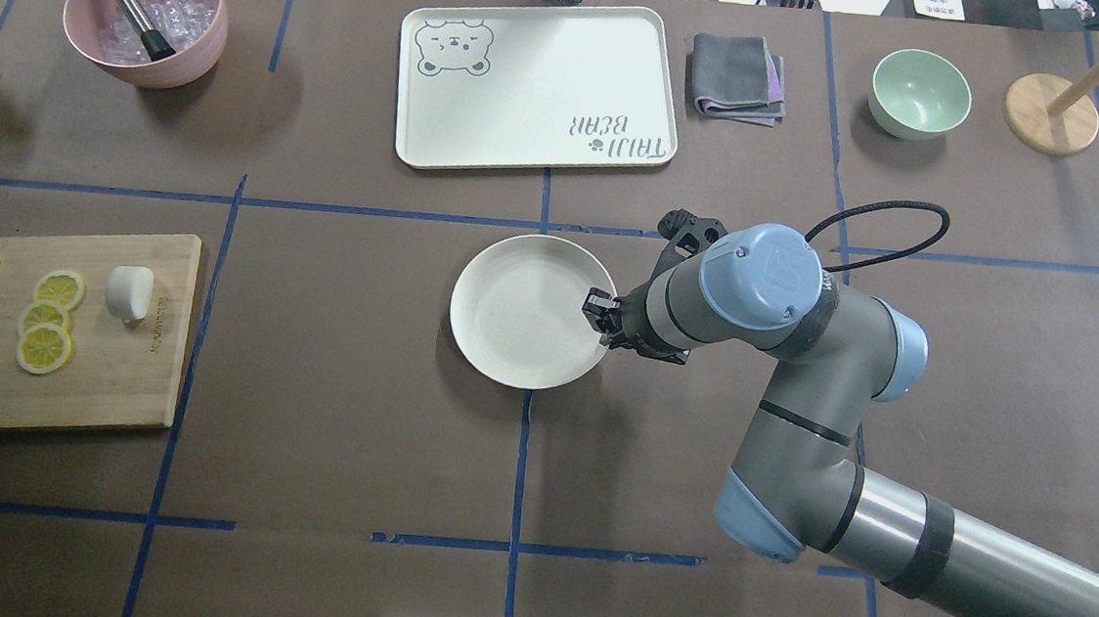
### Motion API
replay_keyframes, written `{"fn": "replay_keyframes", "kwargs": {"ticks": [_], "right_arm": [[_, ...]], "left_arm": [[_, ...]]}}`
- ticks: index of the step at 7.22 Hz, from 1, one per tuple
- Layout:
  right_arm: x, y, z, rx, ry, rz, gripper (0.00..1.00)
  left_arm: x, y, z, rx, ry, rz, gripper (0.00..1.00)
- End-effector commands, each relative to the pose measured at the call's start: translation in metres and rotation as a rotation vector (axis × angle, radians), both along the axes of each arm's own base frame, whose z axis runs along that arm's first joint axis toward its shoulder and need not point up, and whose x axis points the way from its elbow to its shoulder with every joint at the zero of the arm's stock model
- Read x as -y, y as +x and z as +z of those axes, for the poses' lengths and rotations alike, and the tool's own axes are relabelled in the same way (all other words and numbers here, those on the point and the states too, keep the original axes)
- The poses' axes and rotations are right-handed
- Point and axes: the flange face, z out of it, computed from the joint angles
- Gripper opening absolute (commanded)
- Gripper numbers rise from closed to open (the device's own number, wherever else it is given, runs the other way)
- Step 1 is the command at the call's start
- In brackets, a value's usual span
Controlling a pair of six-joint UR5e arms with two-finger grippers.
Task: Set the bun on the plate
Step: 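Carry the white plate with the right gripper to the table center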
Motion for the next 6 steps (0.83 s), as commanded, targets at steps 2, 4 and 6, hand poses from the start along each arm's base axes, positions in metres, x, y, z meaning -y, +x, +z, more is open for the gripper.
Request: {"fn": "replay_keyframes", "kwargs": {"ticks": [2,4,6], "right_arm": [[0.0,0.002,-0.001,0.0,0.009,-0.003,0.99],[0.016,0.018,-0.008,-0.006,0.002,0.021,1.0],[0.026,0.05,-0.022,-0.098,0.054,-0.016,1.0]], "left_arm": [[0.001,0.0,-0.006,0.0,0.01,-0.001,1.0],[0.007,0.027,-0.05,0.006,0.065,0.018,1.0],[-0.005,0.106,-0.13,-0.024,0.017,-0.025,1.0]]}}
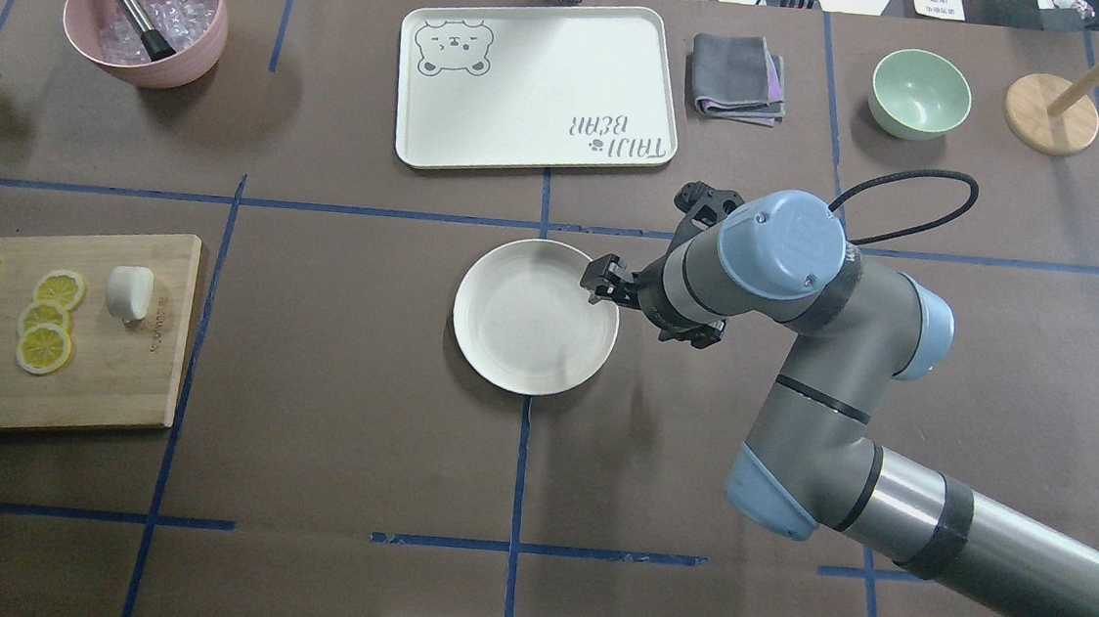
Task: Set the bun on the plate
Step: 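Release the plate and lift the right gripper away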
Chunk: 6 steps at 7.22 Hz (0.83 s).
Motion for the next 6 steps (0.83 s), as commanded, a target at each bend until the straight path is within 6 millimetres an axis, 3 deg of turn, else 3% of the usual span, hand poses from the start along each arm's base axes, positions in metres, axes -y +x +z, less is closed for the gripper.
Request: {"fn": "replay_keyframes", "kwargs": {"ticks": [1,3,6], "right_arm": [[0.012,0.037,-0.013,-0.115,0.063,-0.05,1.0],[0.041,0.074,-0.007,-0.143,0.064,-0.089,1.0],[0.085,0.165,-0.002,-0.195,0.125,-0.172,1.0]], "left_arm": [[-0.02,0.078,-0.075,-0.032,-0.044,-0.022,1.0],[-0.041,0.13,-0.113,-0.056,-0.097,-0.029,1.0],[-0.071,0.248,-0.126,-0.038,-0.104,-0.139,1.0]]}}
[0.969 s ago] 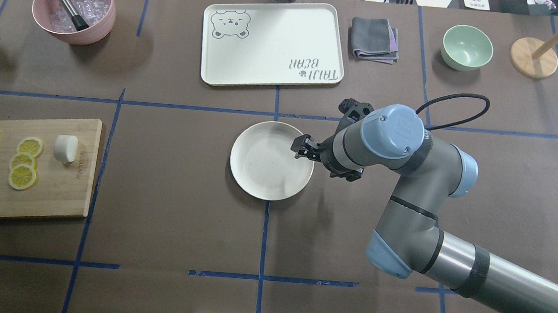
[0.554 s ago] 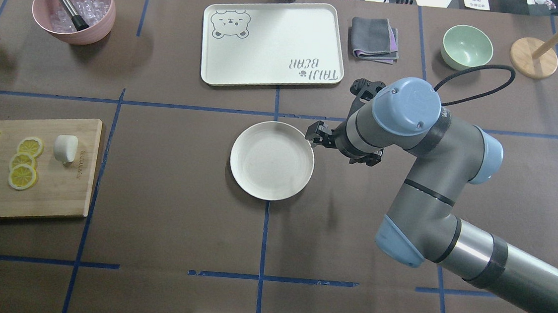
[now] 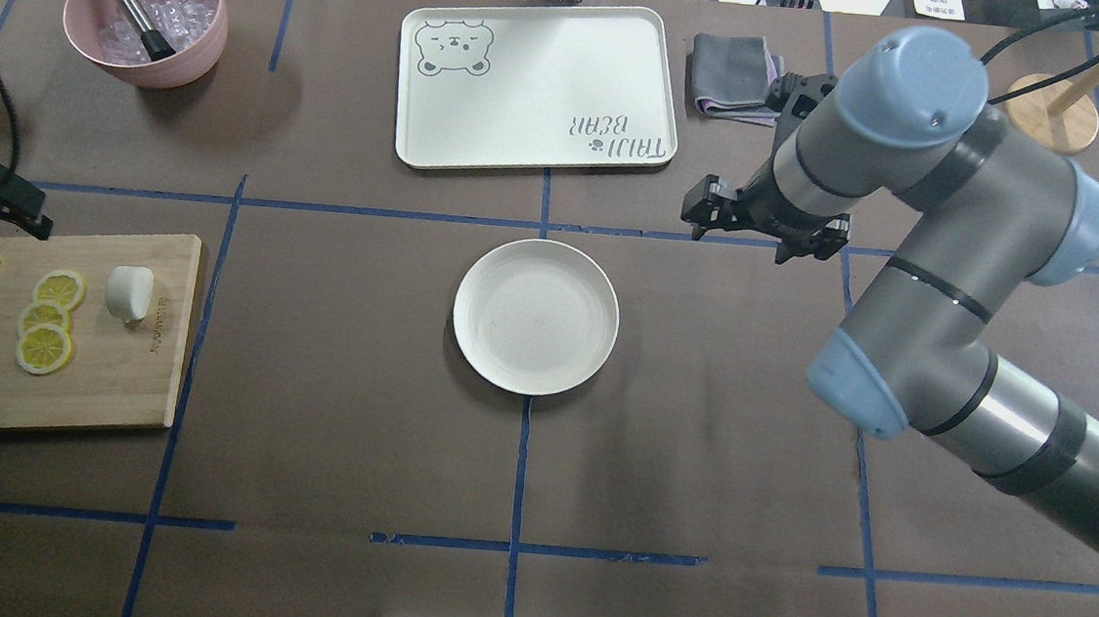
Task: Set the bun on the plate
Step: 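Lower the left gripper onto the white bun while the right arm withdraws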
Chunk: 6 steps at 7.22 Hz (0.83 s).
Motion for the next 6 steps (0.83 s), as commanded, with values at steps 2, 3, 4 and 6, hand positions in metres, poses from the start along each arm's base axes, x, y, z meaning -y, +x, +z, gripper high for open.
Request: {"fn": "replay_keyframes", "kwargs": {"ticks": [2,3,4,6], "right_arm": [[0.014,0.089,0.014,-0.063,0.08,-0.099,1.0],[0.009,0.106,0.026,-0.077,0.087,-0.109,1.0],[0.009,0.123,0.033,-0.057,0.082,-0.127,1.0],[0.007,0.162,0.064,-0.074,0.115,-0.167,1.0]], "left_arm": [[-0.015,0.087,0.03,0.061,0.022,-0.07,1.0],[-0.007,0.096,0.058,0.055,0.033,-0.069,1.0],[-0.003,0.107,0.076,0.041,0.039,-0.07,1.0],[-0.01,0.126,0.075,0.027,0.03,-0.06,1.0]]}}
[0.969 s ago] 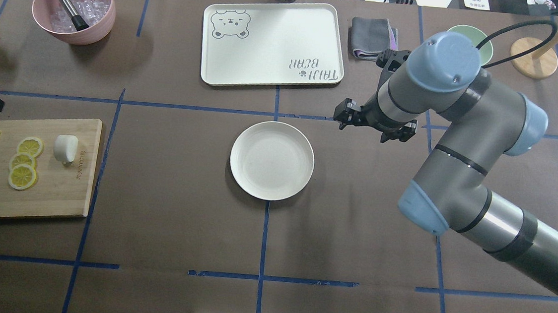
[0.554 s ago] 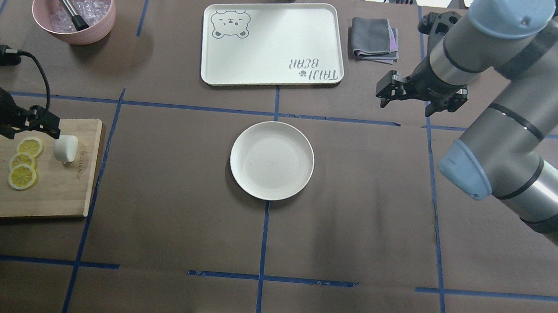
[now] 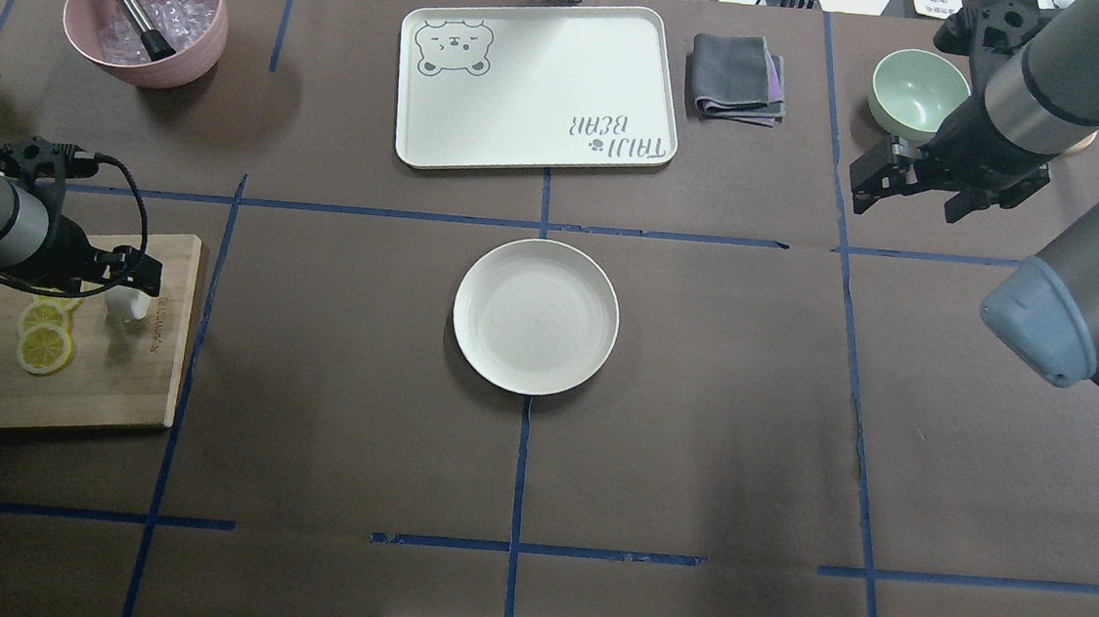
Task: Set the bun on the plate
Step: 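Lower the left gripper onto the white bun while the right arm withdraws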
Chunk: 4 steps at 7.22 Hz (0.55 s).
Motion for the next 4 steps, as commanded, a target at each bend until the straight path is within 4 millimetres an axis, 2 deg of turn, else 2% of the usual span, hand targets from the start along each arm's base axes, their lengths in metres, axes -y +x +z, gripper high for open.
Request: {"fn": "replay_keyframes", "kwargs": {"ticks": [1,2,3,4], "right_arm": [[-0.001,0.044,0.039,-0.034,0.041,-0.045,1.0],[0.0,0.057,0.049,-0.045,0.05,-0.051,1.0],[0.0,0.064,0.056,-0.054,0.054,-0.059,1.0],[0.001,0.068,0.058,-0.056,0.054,-0.055,1.0]], "left_arm": [[-0.005,0.013,0.002,-0.007,-0.004,0.011,1.0],[-0.006,0.013,0.002,-0.004,-0.002,0.007,0.96],[-0.006,0.013,0.002,-0.005,0.0,0.007,0.84],[-0.008,0.01,-0.003,-0.01,0.005,0.006,0.68]]}}
